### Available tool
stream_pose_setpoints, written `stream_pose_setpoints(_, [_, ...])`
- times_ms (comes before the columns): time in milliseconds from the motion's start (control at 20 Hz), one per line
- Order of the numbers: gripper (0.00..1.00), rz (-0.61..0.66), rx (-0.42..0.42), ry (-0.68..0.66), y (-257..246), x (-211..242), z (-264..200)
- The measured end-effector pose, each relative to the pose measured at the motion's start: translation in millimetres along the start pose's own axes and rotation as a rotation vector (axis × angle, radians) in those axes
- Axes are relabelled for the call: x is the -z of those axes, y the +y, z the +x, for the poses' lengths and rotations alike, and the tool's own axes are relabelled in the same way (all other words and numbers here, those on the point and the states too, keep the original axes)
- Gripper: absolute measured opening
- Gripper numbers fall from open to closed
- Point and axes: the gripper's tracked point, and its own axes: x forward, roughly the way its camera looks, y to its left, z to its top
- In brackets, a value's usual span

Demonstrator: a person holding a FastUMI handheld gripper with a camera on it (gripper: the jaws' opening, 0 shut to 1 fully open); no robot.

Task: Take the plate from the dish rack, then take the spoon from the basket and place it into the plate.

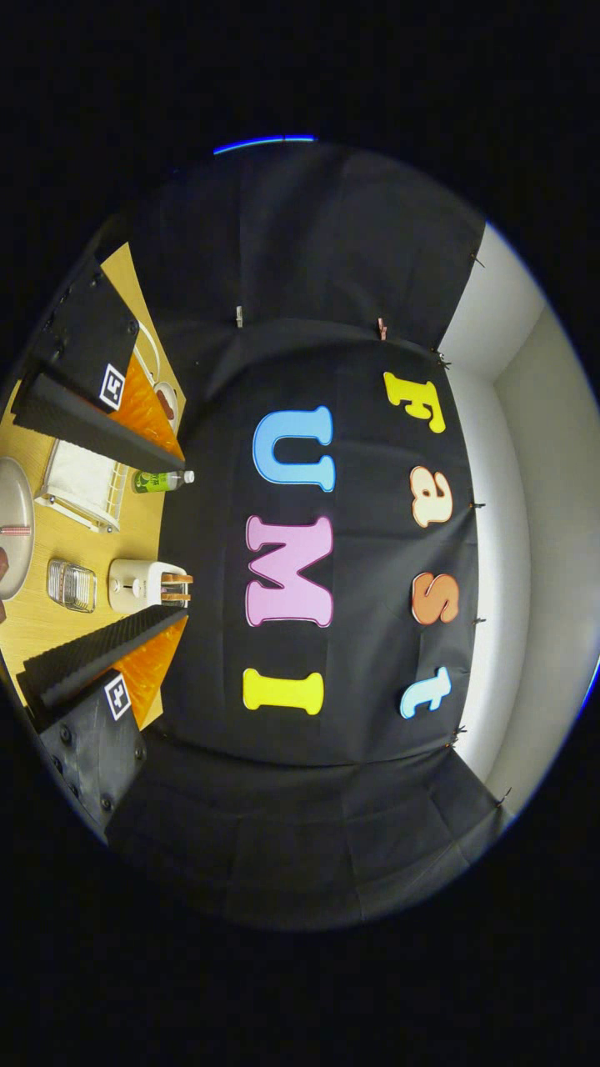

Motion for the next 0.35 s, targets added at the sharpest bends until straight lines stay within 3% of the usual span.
stream_pose_setpoints(350, [0.98, -0.034, 0.055, -0.009, 31.2, -6.4, -28.1])
